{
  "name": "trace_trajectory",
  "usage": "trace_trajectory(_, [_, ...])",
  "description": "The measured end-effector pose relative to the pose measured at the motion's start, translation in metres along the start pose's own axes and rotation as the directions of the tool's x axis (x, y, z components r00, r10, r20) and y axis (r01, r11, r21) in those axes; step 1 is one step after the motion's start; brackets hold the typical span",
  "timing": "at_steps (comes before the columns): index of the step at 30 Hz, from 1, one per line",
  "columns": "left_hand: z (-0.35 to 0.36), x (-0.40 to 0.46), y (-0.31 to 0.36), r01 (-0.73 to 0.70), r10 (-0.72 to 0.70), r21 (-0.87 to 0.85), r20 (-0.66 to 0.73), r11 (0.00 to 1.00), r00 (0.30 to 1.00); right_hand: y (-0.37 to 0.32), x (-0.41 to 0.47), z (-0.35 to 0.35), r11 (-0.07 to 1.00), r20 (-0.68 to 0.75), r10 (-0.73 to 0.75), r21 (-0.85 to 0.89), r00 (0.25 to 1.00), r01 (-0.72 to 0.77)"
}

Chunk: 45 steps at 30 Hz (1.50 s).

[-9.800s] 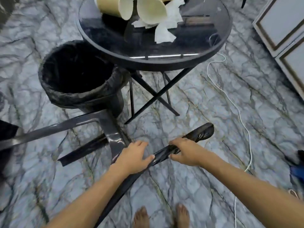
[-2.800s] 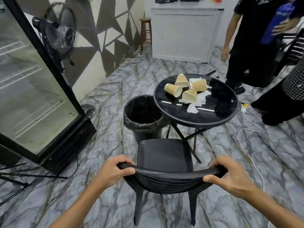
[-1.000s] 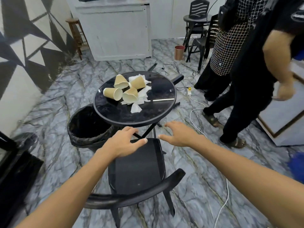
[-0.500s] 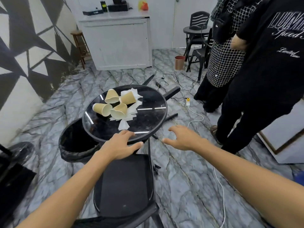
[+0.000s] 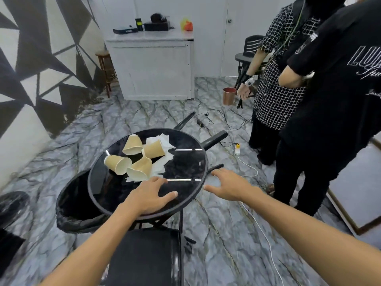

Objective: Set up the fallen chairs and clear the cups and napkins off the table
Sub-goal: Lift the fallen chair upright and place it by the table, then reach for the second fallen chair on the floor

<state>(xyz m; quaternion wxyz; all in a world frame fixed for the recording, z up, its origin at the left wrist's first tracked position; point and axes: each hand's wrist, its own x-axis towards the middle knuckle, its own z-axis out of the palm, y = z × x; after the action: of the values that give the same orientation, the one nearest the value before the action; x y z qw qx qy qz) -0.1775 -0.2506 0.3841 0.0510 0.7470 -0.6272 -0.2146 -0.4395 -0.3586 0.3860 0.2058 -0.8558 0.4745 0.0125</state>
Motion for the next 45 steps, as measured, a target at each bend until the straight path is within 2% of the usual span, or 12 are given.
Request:
trace_trajectory(10, [-0.016,0.065,0.005,0.025,-0.025,-0.045,-0.001,0.999,1.000,0.015,0.089,-0.017,0.998,0.057,-0.051,-0.026,0.997,0.053])
trace_trajectory(19, [-0.030,0.112,0.021,0.126,-0.128,-0.049,-0.038,0.991,0.991,0.042,0.165,-0.038,0.989,0.090,-0.150,0.011,0.985,0.149])
trace_trajectory(25, [-0.036,0.159,0.053,0.199,-0.199,0.004,-0.062,0.980,0.978,0.079,0.216,-0.070,0.975,0.126,-0.222,0.014,0.967,0.222])
trace_trajectory(30, [-0.045,0.199,0.091,0.239,-0.241,-0.036,-0.081,0.970,0.967,0.123,0.243,-0.111,0.964,0.141,-0.262,-0.011,0.955,0.266])
trace_trajectory(37, [-0.060,0.259,0.127,0.255,-0.254,-0.009,-0.107,0.967,0.961,0.179,0.281,-0.155,0.956,0.111,-0.272,-0.078,0.956,0.281])
trace_trajectory(45, [-0.076,0.341,0.138,0.218,-0.219,-0.026,-0.120,0.976,0.968,0.207,0.349,-0.186,0.941,0.133,-0.303,-0.117,0.944,0.318])
